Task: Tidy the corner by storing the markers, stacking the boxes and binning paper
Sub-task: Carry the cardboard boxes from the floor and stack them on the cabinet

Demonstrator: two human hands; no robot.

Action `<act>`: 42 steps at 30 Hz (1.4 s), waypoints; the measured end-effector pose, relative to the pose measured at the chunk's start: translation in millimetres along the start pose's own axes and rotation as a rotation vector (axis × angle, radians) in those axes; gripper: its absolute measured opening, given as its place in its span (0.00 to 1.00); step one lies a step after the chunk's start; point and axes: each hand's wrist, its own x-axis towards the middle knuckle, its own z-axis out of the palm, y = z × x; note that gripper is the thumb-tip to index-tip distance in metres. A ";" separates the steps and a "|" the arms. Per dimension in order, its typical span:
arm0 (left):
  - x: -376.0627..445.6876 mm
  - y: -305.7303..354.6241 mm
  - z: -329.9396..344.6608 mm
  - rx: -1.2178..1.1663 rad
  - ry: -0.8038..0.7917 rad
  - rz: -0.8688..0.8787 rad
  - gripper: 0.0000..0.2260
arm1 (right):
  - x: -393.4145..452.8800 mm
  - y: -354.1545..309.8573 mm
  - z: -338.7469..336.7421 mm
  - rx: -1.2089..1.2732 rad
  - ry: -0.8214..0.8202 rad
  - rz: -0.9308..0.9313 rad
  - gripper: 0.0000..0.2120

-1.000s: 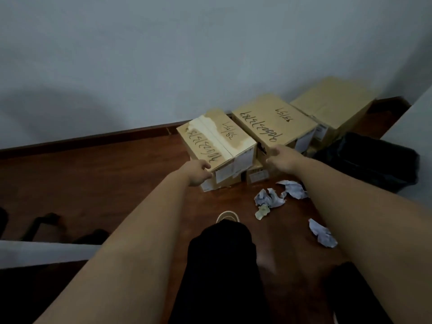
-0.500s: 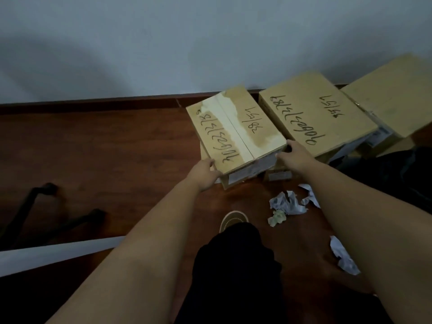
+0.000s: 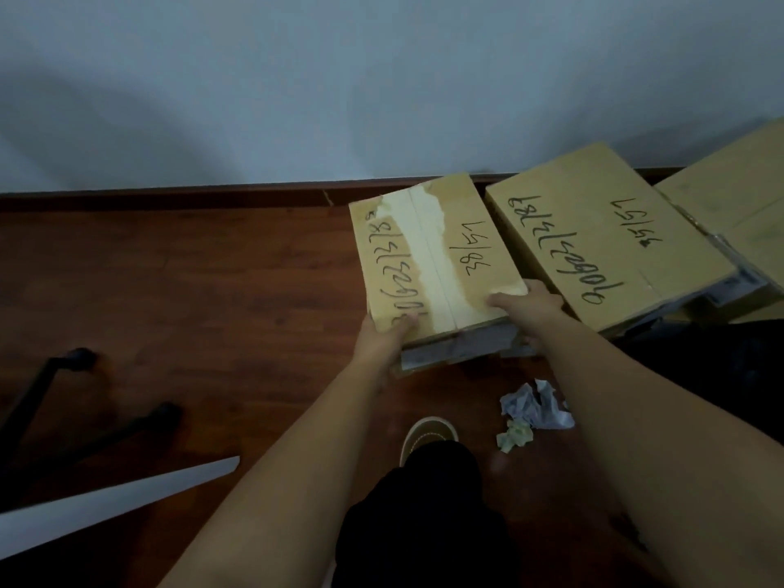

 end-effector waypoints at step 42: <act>-532.7 290.8 264.3 -0.329 -0.950 0.964 0.32 | -498.1 -30.0 -468.2 0.719 0.955 -1.000 0.31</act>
